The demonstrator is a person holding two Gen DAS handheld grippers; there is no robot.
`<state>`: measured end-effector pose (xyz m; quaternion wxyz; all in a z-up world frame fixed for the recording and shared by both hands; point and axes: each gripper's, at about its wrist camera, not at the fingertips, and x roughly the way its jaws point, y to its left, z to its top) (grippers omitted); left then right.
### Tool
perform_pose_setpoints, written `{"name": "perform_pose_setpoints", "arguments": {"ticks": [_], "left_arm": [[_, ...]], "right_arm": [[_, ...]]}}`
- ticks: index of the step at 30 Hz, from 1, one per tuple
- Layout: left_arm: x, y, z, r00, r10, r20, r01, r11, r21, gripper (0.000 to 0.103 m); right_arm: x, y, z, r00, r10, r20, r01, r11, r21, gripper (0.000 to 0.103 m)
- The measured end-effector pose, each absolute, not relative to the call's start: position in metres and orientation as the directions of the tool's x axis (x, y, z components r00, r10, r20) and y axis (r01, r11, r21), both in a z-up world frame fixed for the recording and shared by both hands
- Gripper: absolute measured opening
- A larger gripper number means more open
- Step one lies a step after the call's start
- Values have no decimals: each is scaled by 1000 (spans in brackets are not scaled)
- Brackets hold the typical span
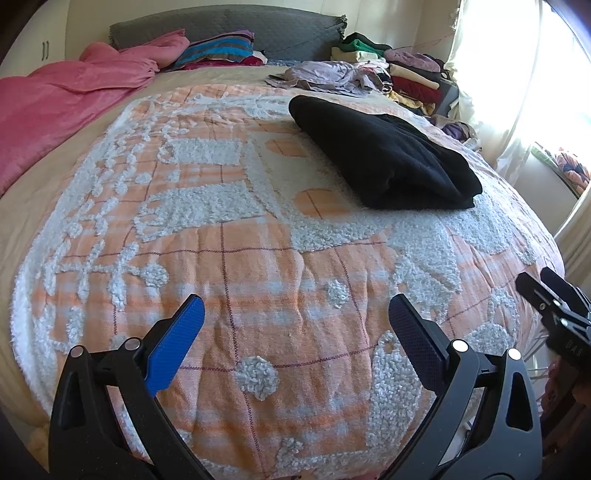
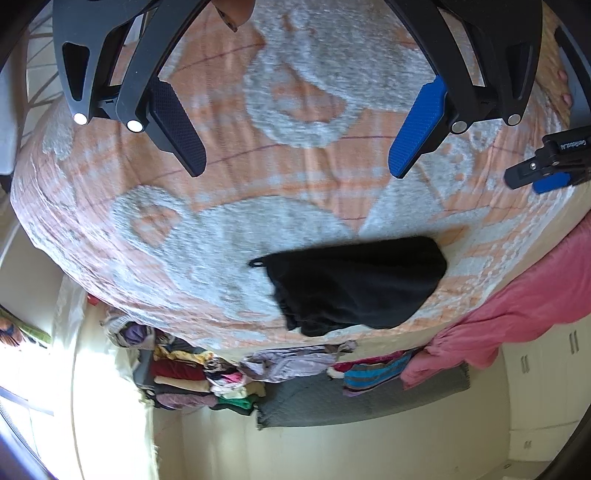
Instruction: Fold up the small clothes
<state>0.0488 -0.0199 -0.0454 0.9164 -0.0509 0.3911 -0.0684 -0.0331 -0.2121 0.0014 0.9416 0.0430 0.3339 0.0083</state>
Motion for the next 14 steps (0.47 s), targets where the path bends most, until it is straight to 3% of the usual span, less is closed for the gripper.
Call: {"name": "perform_pose_setpoints", "arguments": {"ticks": [5, 8, 12, 14], "left_arm": [[52, -1, -41, 696, -100, -711, -1, 990, -140, 93], [61, 38, -30, 704, -73, -706, -71, 982, -173, 93], [87, 133, -19, 690, 96, -717, -262, 957, -123, 93], [102, 180, -20, 658, 201, -725, -356, 932, -64, 93]], "right_arm": [[-36, -284, -3, 755, -77, -652, 244, 955, 169, 98], [-47, -378, -9, 682, -277, -677, 506, 847, 163, 98], [-73, -516, -21, 461, -526, -714, 798, 598, 75, 98], [-88, -582, -29, 340, -571, -747, 885, 464, 48, 98]]}}
